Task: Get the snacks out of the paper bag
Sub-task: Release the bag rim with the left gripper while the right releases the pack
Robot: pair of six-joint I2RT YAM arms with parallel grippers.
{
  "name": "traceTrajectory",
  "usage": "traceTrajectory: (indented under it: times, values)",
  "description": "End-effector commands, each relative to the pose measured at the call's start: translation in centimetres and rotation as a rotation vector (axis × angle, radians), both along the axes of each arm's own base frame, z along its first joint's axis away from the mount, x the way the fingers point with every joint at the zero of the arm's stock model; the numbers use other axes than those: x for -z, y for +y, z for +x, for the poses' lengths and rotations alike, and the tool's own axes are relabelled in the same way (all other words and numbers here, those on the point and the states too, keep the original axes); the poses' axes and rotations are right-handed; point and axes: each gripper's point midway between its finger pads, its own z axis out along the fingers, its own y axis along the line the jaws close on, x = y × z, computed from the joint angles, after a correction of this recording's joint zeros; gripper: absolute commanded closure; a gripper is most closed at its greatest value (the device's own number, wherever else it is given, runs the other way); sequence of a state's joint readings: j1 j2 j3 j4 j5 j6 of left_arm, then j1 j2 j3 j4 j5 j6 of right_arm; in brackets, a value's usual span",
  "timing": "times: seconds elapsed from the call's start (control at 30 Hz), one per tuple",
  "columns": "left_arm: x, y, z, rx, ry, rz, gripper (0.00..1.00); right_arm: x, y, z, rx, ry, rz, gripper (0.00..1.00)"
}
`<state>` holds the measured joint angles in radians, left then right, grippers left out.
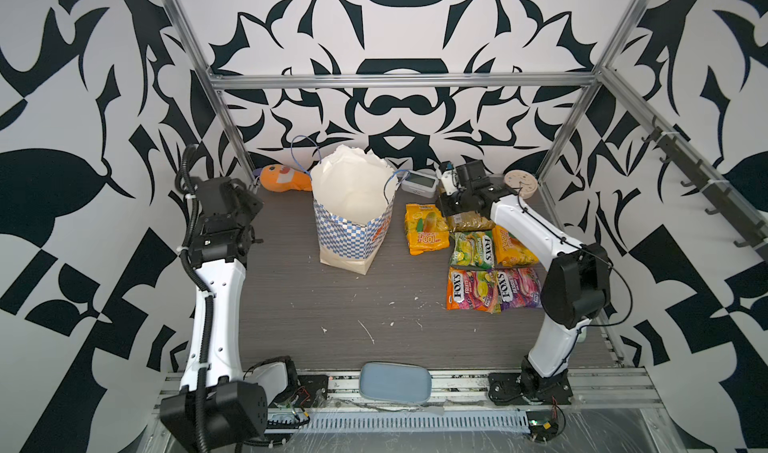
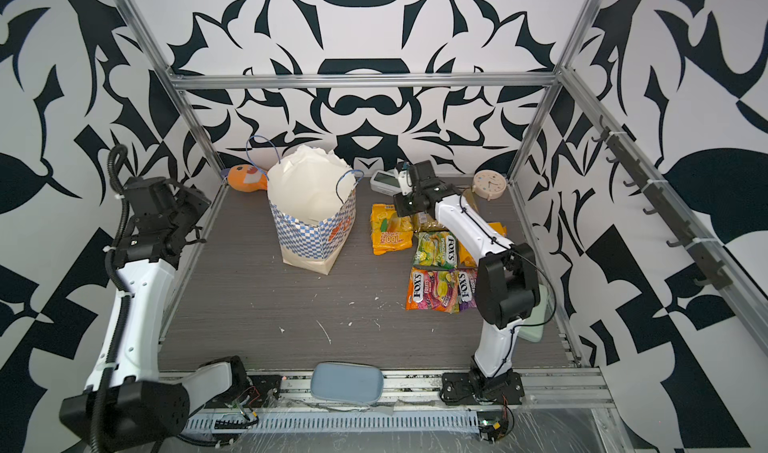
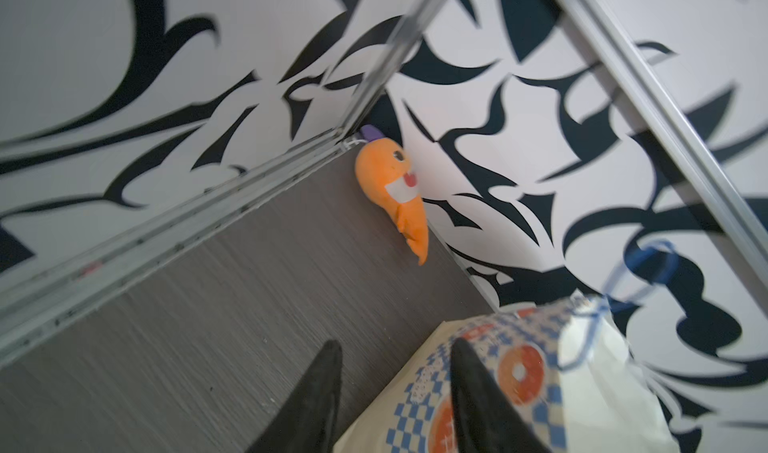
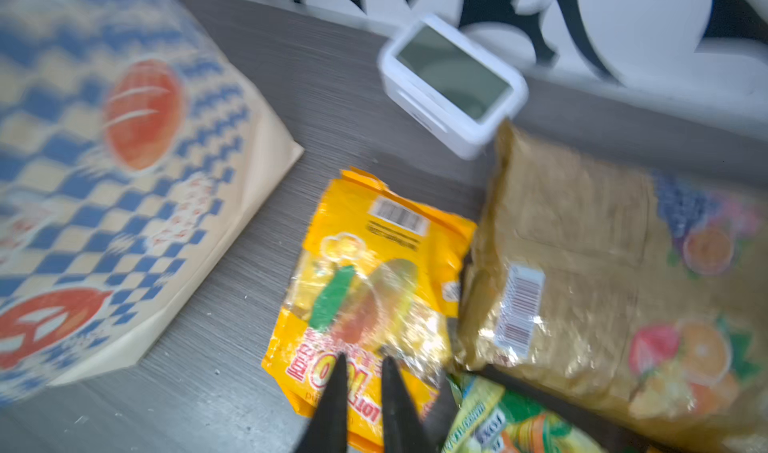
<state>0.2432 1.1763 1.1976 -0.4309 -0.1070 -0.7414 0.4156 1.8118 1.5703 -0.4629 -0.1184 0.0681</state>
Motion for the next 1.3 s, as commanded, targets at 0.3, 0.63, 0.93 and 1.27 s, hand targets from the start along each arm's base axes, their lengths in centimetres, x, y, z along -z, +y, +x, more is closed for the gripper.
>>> traceTrajectory:
  times: [0.3,0.63,0.93,1.27]
  values:
    - [16.8,-2.5,3.9,0.166,0.253,-0.213,0.70,8.2,6.6,1.3,0.025,0.058,0.010,0.92]
    - [21.5,-5.5,4.3,0.269,0.321,-0.244,0.69,11.1,6.6,3.1,0.127,0.078,0.017,0.93]
    - [22.2,-7.2,4.9,0.310,0.333,-0.259,0.68,11.8,4.8,3.9,0.223,0.083,-0.034,0.94]
    - [22.4,-7.7,4.0,0.317,0.354,-0.253,0.68,11.7,3.6,4.0,0.248,0.100,-0.063,0.94]
